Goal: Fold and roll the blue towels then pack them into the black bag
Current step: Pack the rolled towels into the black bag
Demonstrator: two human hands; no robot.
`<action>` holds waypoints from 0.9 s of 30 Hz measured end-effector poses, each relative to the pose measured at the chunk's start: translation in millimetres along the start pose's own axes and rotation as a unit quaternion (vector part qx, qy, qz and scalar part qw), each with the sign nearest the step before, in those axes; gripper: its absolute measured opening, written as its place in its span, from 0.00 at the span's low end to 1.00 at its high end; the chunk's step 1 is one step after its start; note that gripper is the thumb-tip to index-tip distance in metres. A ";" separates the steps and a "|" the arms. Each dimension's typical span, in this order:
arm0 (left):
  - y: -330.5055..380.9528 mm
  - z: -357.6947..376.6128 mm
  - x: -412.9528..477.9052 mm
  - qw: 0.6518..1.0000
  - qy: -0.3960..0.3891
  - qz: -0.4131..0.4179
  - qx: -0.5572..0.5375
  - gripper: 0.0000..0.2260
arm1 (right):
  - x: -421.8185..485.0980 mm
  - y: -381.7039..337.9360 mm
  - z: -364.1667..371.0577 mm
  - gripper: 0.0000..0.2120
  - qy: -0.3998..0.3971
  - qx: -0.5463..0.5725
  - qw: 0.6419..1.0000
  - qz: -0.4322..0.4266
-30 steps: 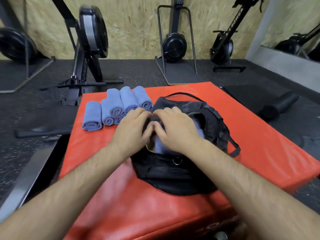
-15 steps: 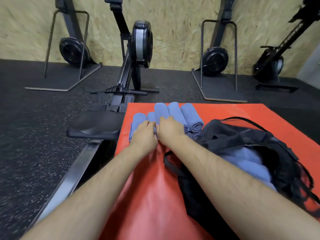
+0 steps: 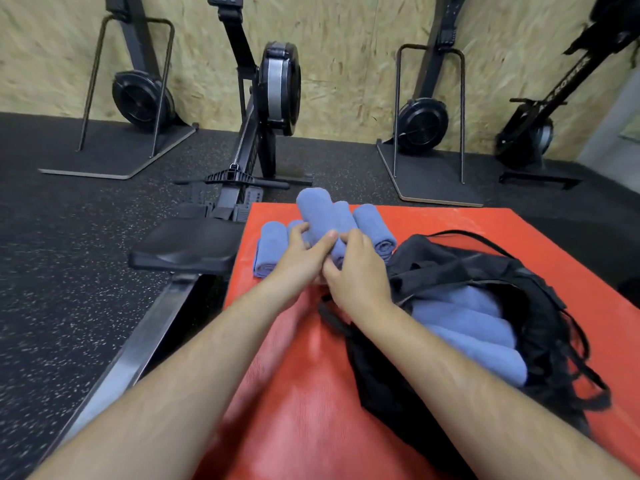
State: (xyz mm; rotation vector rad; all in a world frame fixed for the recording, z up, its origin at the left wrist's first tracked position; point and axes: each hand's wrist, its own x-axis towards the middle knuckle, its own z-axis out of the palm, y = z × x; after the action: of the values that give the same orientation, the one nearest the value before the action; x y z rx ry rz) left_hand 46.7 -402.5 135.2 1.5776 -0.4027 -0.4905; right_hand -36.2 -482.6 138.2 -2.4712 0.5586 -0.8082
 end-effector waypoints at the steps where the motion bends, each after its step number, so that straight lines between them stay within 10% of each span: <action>1: -0.6 4.0 -7.9 0.999 -0.023 0.004 -0.031 0.25 | -11.1 1.2 -11.2 0.15 0.000 0.025 1.000 0.005; 7: 4.0 15.8 -53.6 0.991 -0.094 0.081 0.051 0.31 | -61.8 35.5 -103.5 0.14 0.002 -0.030 0.986 -0.162; 10: 10.2 27.4 -80.9 0.968 -0.171 0.147 0.110 0.28 | -71.7 75.6 -158.6 0.32 0.017 -0.088 0.972 -0.218; 13: 10.0 45.8 -100.1 0.931 -0.261 0.167 0.194 0.25 | -86.7 111.4 -190.1 0.38 -0.115 -0.091 0.973 -0.180; 16: 2.8 64.7 -106.8 0.901 -0.309 0.165 0.255 0.22 | -108.2 135.8 -201.1 0.24 -0.209 -0.012 0.976 -0.056; 27: -48.1 86.5 -97.8 0.832 -0.314 0.203 0.409 0.25 | -158.2 187.6 -188.0 0.19 -0.261 -0.094 0.961 0.000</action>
State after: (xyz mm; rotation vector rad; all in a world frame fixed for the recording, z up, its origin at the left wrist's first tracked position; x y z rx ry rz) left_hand -83.9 -420.0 90.7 2.0288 -1.5928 -0.5247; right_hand -314.8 -611.1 99.7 -2.7055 0.4503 -0.0797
